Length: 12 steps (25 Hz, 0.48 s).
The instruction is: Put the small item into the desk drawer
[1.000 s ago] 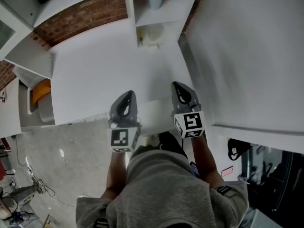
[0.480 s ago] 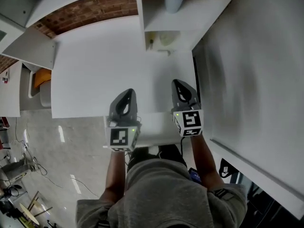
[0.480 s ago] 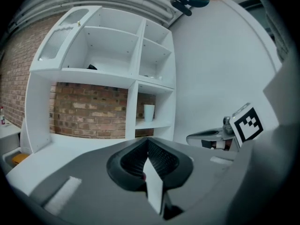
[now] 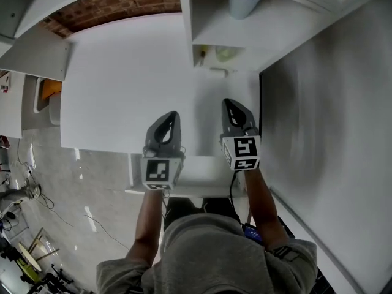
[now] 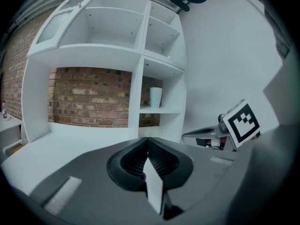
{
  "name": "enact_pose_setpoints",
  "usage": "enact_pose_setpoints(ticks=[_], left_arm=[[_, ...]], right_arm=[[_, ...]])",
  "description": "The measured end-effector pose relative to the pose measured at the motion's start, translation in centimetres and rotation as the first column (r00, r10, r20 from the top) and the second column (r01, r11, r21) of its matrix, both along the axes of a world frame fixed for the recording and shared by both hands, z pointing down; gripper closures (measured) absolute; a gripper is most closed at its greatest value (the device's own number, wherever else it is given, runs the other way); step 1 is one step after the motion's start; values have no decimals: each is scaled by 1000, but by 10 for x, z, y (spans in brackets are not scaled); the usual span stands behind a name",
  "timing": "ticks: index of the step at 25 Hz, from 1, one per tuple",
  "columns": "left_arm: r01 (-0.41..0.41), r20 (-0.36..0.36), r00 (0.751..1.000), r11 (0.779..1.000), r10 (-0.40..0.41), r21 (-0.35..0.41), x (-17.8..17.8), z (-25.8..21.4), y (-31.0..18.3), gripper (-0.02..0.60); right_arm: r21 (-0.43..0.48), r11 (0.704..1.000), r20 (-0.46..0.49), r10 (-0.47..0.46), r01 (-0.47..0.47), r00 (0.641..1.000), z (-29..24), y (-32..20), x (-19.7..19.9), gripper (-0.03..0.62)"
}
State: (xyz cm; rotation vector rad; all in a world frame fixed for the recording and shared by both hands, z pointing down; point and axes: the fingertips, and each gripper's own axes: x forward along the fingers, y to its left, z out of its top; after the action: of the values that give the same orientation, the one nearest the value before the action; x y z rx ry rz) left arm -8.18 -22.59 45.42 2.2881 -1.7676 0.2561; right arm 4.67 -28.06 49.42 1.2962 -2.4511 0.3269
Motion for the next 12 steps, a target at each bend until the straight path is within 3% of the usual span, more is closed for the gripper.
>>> enact_pose_setpoints(ticks=[12], left_arm=[[48, 17, 999, 997, -47, -68, -12, 58, -35, 569]], right_arm=[[-66, 998, -26, -17, 15, 1000, 73, -55, -11, 589]])
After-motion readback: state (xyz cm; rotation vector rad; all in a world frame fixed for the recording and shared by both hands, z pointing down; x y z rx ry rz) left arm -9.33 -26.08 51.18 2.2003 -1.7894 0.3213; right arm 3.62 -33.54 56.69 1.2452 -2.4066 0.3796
